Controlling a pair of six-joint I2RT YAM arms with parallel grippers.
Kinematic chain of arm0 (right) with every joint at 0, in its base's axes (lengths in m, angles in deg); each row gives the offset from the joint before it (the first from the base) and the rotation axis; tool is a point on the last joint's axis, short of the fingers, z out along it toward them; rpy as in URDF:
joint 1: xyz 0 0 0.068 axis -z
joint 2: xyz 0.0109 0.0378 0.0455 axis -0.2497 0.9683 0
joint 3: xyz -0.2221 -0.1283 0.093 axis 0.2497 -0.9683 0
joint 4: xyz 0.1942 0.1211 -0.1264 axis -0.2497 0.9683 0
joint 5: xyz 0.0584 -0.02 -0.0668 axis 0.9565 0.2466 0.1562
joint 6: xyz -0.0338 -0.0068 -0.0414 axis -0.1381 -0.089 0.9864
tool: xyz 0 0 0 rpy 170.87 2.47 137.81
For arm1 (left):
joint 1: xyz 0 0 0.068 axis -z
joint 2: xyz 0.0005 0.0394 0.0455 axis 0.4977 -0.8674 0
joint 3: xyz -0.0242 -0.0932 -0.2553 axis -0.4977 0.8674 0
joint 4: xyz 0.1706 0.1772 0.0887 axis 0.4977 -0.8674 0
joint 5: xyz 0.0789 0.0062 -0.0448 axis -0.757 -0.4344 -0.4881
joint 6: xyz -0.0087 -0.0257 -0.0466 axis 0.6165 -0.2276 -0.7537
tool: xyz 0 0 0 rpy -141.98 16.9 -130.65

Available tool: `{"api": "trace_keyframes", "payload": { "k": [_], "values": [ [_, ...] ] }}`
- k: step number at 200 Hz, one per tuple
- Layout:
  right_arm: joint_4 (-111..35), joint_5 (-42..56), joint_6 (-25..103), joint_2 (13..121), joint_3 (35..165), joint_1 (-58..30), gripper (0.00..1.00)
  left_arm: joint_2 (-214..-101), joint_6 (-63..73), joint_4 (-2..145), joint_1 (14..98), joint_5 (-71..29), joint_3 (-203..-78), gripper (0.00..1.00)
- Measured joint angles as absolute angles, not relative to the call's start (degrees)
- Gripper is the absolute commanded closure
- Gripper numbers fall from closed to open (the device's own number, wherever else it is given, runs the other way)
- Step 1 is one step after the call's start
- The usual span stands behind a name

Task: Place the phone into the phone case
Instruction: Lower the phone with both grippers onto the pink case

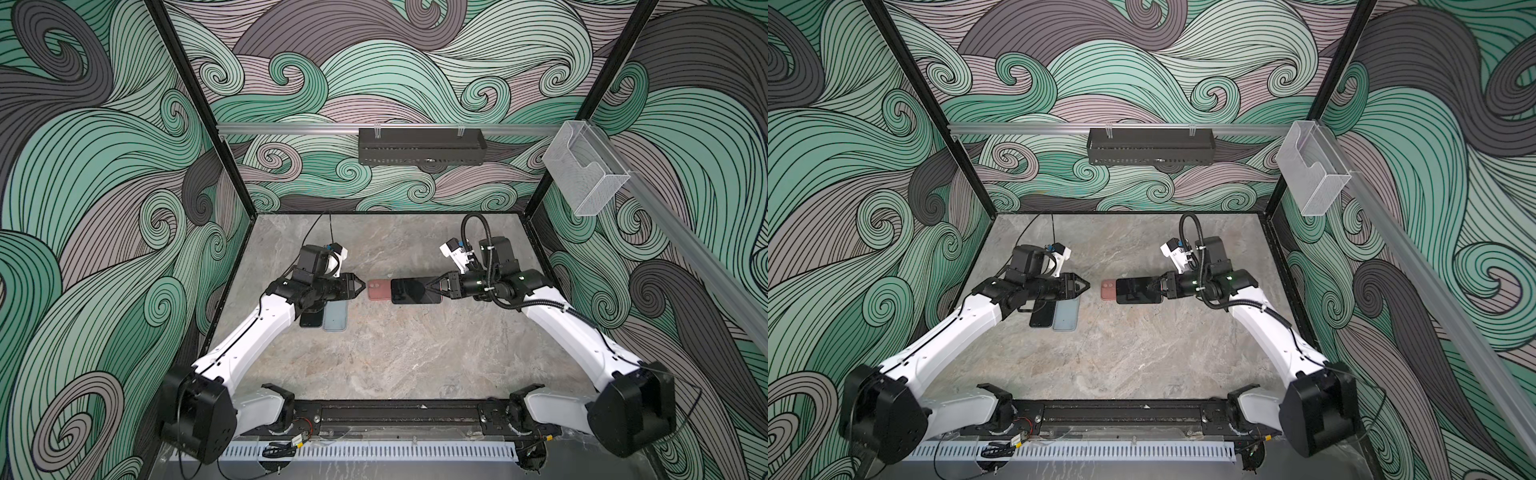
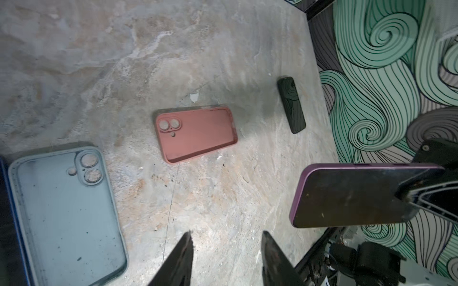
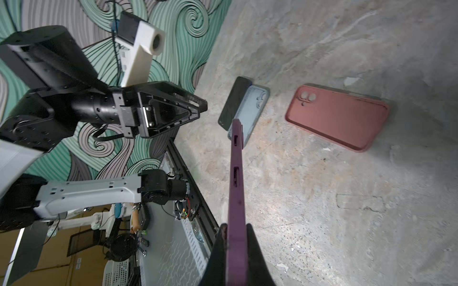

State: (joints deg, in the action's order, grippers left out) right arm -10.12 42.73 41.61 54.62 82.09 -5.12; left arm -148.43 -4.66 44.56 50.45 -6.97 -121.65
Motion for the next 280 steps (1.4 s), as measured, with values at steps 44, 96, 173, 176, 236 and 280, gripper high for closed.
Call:
{"api": "trace_keyframes", "payload": {
  "k": [44,96,173,176,236,280],
  "values": [
    [-8.8,38.2,41.4,60.5,83.5,-4.5,1.0,-164.0,-5.3,44.7,50.5,-11.6,-127.6,0.57],
    [-7.5,34.3,41.2,60.5,83.5,-3.9,1.0,-175.2,-6.2,45.2,50.6,-13.4,-131.5,0.64],
    [-7.3,31.9,41.2,58.8,82.5,-3.3,1.0,-185.2,-7.0,44.7,52.7,-13.8,-138.8,0.74],
    [-7.4,31.9,41.3,59.0,82.5,-3.3,1.0,-185.5,-7.1,44.7,52.8,-13.9,-138.9,0.75],
    [-8.0,33.7,41.2,68.1,87.9,-2.8,1.0,-189.1,-7.5,42.0,53.2,-15.6,-142.3,0.92],
    [-10.4,36.1,40.0,72.3,90.3,-2.8,1.0,-189.0,-7.4,40.6,54.0,-16.6,-142.4,0.96]
  ]
}}
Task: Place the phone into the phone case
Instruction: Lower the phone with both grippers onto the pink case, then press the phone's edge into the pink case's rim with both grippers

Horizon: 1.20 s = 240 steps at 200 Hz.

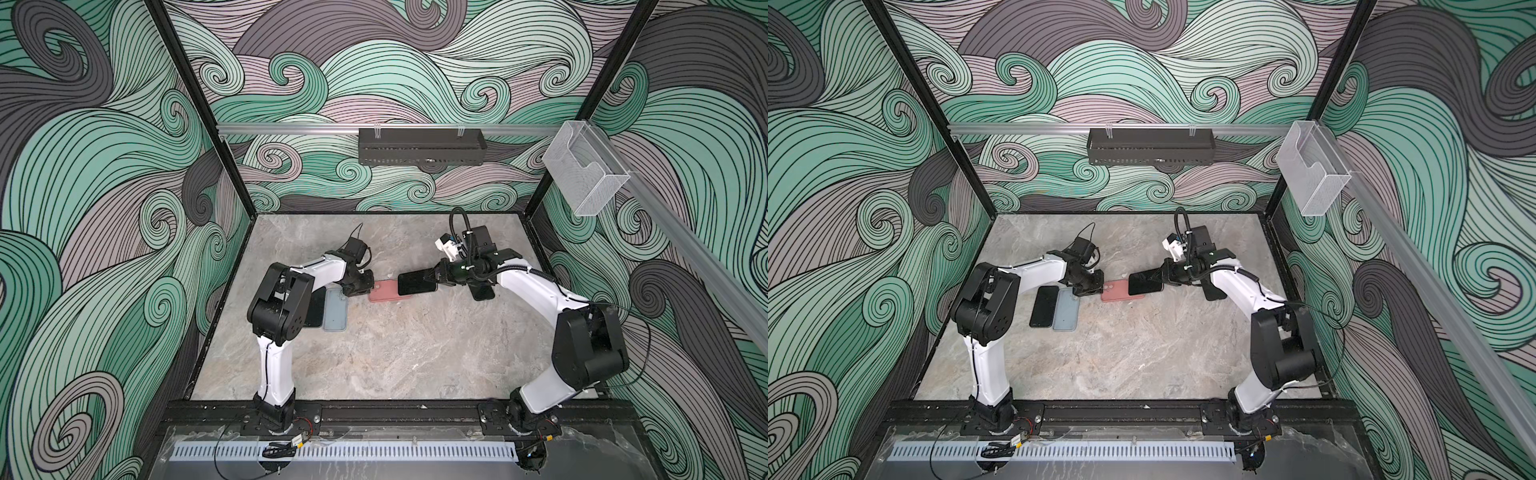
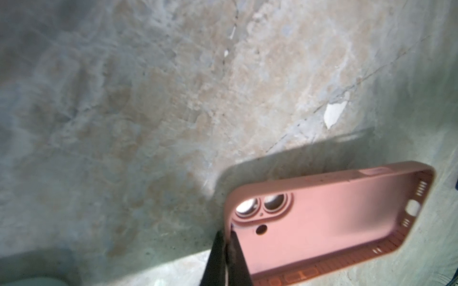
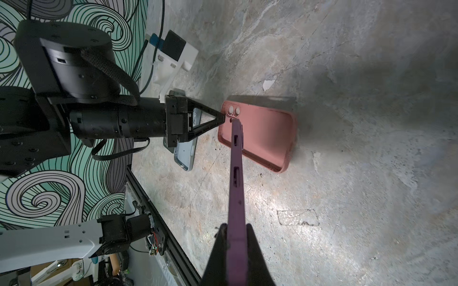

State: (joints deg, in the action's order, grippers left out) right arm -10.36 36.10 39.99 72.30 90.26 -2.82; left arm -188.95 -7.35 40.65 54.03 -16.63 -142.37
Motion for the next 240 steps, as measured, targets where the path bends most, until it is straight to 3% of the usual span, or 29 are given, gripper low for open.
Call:
{"api": "trace_keyframes", "payload": {
  "k": [152,212,240],
  "values": [
    [-18.3,39.2,33.5,72.9,78.0,-4.3,1.0,-183.5,-10.5,35.9,59.3,-17.4,-138.7,0.91],
    [-20.7,40.5,31.9,74.8,77.8,-4.3,1.0,-183.5,-11.5,37.3,59.6,-16.0,-138.2,0.91],
    [-21.4,42.2,31.1,76.8,78.4,-4.3,1.0,-183.3,-12.0,38.3,59.6,-16.0,-136.4,0.86]
  ]
}}
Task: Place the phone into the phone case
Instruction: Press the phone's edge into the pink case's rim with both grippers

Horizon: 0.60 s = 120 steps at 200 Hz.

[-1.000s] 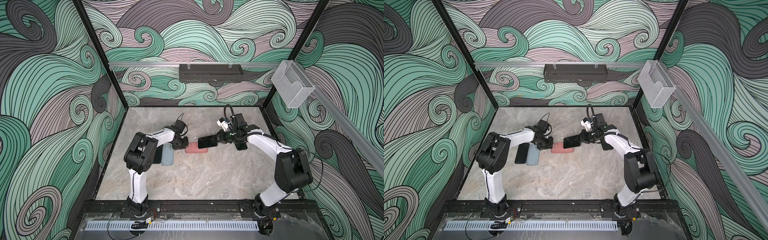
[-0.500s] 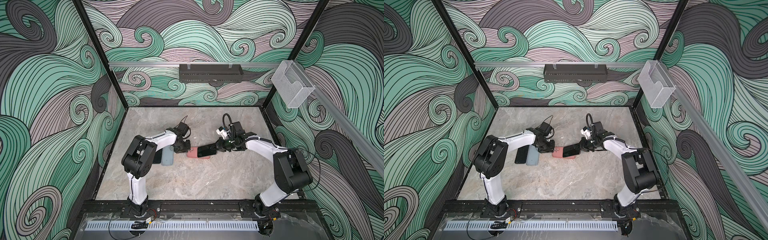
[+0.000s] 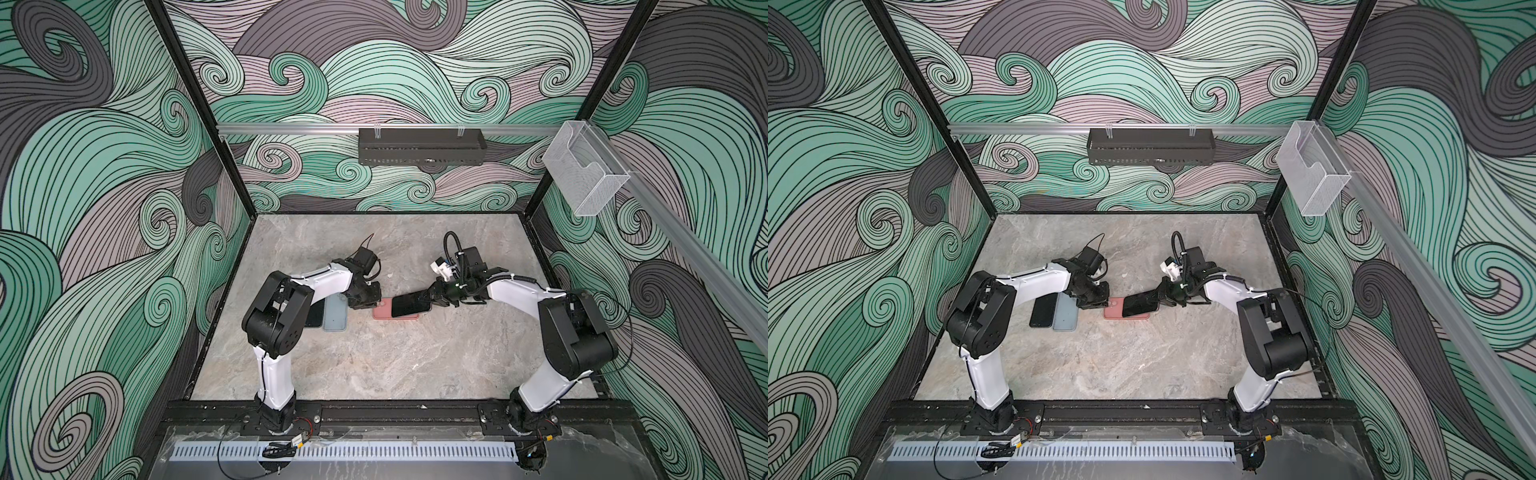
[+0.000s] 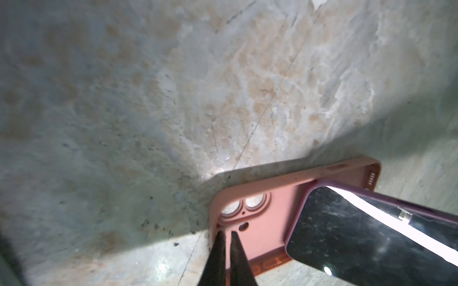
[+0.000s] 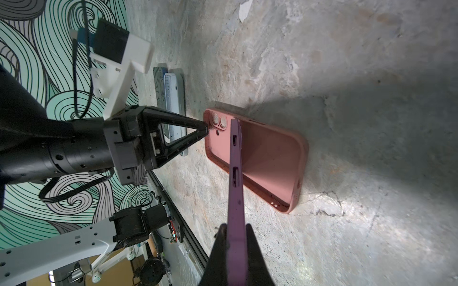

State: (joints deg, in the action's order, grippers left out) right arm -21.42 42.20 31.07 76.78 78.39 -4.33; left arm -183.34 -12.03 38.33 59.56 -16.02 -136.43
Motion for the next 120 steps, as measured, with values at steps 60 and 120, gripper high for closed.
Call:
{"api": "trace_keyframes", "payload": {
  "k": [60,120],
  "values": [
    [-22.4,43.2,30.5,78.1,78.4,-4.4,1.0,-181.0,-12.2,37.9,59.8,-20.1,-135.8,0.83],
    [-22.4,43.1,30.5,79.0,79.1,-4.8,1.0,-177.8,-12.2,36.4,59.8,-24.1,-135.6,0.86]
  ]
}}
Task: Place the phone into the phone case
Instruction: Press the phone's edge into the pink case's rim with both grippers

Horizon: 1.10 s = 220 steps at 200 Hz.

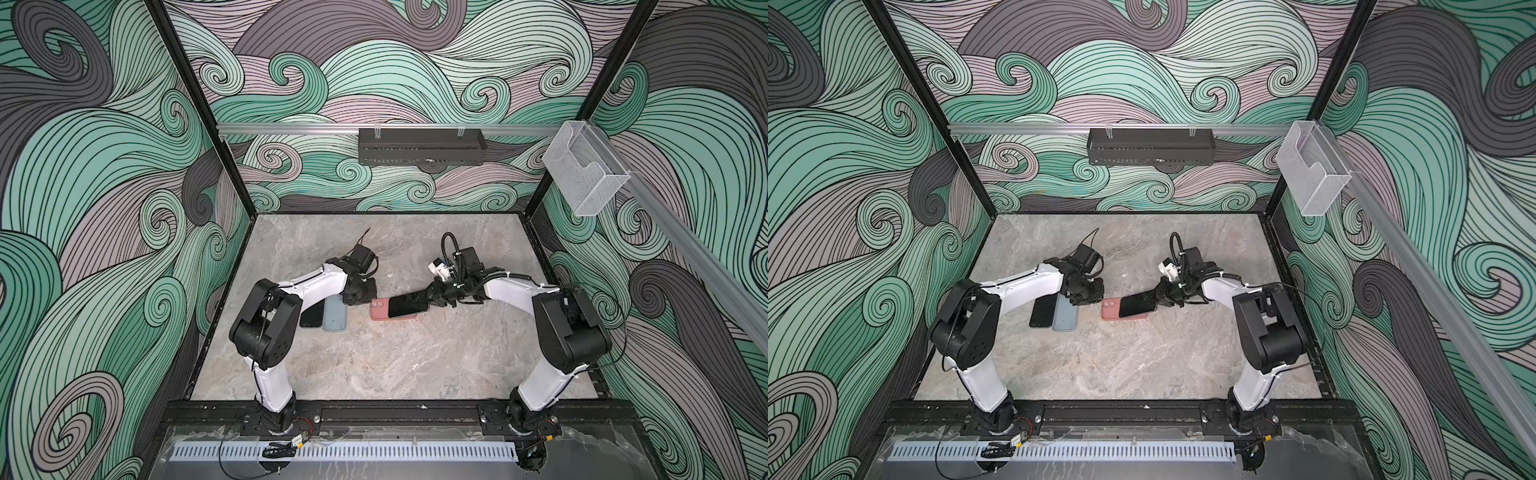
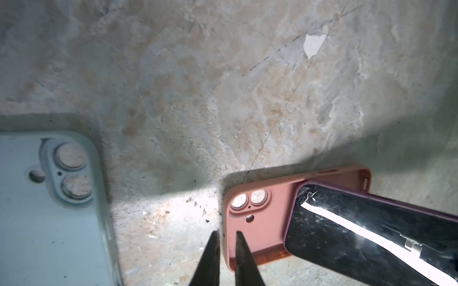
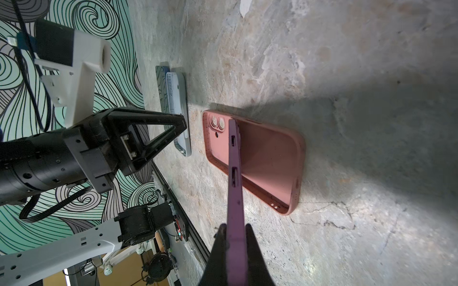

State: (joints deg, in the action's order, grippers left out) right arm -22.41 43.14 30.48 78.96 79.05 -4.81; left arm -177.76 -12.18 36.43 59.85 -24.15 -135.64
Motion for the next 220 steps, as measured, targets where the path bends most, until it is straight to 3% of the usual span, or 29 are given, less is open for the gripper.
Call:
{"api": "trace_keyframes", "payload": {
  "k": [220],
  "values": [
    [-21.9,45.9,31.1,85.0,83.7,-6.8,1.0,-181.7,-13.6,39.3,60.4,-20.3,-133.4,0.97]
  ]
}}
